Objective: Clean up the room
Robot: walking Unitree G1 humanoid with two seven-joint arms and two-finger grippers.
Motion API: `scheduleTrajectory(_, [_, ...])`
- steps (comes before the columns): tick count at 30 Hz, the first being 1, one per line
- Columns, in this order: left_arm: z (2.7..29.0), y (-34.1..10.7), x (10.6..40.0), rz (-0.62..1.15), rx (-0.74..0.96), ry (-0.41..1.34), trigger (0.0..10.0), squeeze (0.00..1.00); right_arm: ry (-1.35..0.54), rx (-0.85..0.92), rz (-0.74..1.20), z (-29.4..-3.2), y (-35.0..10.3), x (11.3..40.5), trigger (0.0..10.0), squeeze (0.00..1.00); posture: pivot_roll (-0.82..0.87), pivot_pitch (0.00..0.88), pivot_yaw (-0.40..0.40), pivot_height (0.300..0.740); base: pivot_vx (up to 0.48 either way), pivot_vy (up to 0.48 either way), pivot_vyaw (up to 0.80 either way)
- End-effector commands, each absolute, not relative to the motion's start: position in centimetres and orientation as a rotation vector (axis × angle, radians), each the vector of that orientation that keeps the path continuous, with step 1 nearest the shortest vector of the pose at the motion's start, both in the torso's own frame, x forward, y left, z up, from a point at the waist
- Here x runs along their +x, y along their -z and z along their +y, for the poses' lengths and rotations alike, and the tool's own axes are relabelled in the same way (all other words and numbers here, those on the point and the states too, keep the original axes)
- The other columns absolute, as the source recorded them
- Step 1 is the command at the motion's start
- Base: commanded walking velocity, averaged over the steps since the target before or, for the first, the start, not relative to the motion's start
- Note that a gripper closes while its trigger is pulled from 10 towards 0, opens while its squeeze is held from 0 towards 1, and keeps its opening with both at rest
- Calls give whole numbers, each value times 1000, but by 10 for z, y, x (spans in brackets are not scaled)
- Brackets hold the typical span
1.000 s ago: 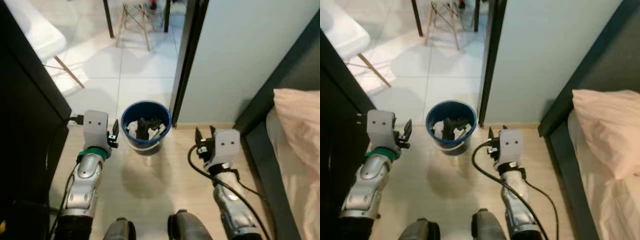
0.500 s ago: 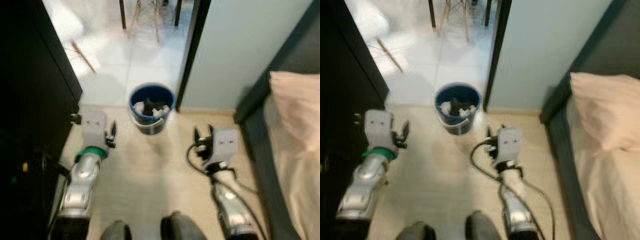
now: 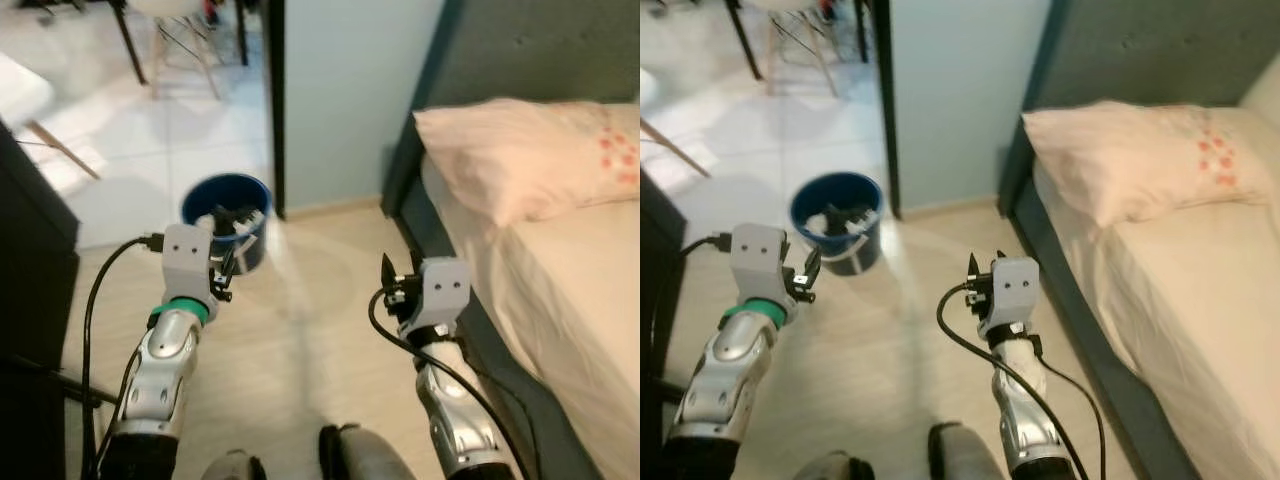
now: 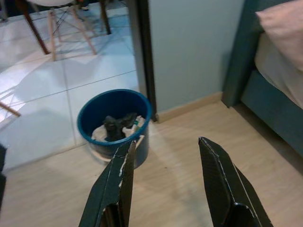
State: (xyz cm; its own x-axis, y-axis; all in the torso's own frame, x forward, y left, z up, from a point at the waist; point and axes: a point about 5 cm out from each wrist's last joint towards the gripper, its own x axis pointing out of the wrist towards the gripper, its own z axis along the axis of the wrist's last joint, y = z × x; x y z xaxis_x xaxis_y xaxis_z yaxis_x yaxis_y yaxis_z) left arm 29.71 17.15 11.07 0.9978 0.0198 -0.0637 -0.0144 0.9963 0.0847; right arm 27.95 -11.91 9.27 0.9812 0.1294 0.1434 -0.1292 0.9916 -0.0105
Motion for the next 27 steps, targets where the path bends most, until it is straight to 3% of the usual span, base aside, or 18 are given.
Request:
scheduleTrajectory(1, [170, -108, 295, 80, 78, -9, 10000, 0, -128, -1, -129, -120, -89, 279, 10000, 0, -75, 83, 44, 707, 0, 0, -800])
scheduleTrajectory(27, [167, -105, 293, 93, 70, 36, 10000, 0, -122, -6, -118, -123, -86, 279, 10000, 0, -77, 82, 45, 707, 0, 0, -738])
